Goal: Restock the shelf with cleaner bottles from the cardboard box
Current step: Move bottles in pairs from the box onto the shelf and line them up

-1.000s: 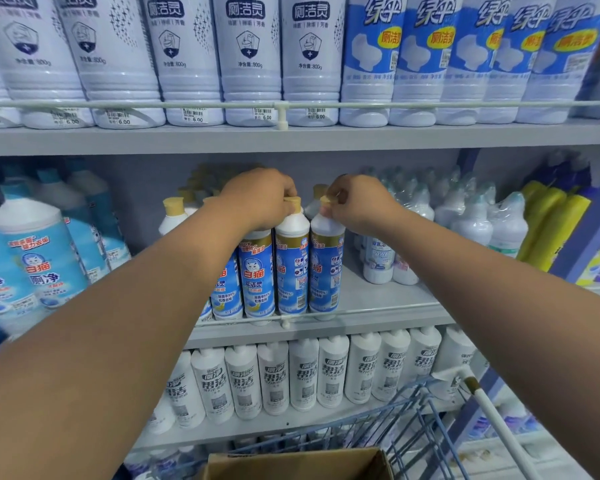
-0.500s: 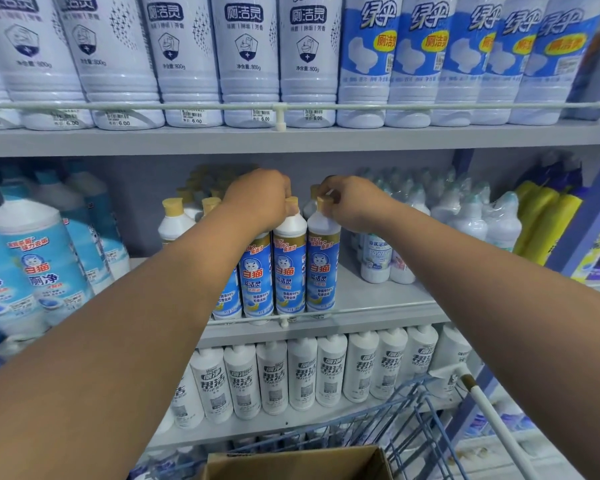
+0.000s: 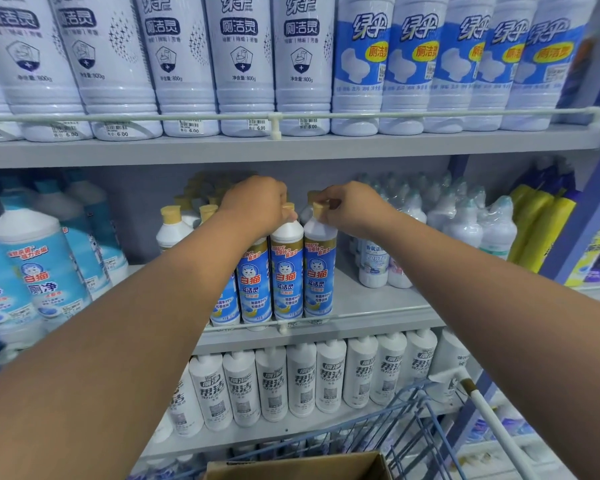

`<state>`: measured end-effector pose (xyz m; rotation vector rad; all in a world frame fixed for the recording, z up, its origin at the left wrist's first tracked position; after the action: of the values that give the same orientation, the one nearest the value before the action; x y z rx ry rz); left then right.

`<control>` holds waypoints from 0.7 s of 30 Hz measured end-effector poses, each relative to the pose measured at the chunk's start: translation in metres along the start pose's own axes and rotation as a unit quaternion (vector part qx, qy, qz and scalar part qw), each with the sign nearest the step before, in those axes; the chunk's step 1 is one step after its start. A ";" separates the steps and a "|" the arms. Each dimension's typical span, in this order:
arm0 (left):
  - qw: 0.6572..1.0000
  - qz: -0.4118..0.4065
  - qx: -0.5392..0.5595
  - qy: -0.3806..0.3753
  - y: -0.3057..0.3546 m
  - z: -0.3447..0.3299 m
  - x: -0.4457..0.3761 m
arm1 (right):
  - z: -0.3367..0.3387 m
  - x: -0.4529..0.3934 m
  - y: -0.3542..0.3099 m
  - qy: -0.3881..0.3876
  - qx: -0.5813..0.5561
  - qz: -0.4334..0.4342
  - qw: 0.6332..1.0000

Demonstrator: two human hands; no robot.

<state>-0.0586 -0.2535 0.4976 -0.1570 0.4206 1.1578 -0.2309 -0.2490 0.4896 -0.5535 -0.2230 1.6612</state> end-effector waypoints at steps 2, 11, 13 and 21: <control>1.000 0.001 -0.003 0.001 0.001 -0.001 0.000 | -0.001 0.000 0.000 0.004 -0.003 -0.003 1.000; 1.000 0.003 -0.003 0.009 0.000 -0.004 0.003 | -0.004 -0.003 0.003 0.012 -0.004 -0.003 1.000; 1.000 0.002 -0.004 0.010 0.001 -0.004 0.003 | -0.005 -0.003 0.003 0.014 -0.005 -0.003 1.000; 1.000 0.006 -0.013 -0.010 0.002 0.000 0.004 | -0.008 -0.003 0.006 0.012 -0.008 -0.001 1.000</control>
<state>-0.0593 -0.2496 0.4965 -0.1653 0.3899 1.1763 -0.2315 -0.2544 0.4805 -0.5862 -0.2189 1.6515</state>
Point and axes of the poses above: each hand's wrist, its own x-axis away from the middle knuckle, its own z-axis out of the back of the hand, y = z × x, the point moved 3 cm from there along -x, towards the middle knuckle, and after that the axes turned 9 degrees about -z, right-handed, at the moved point
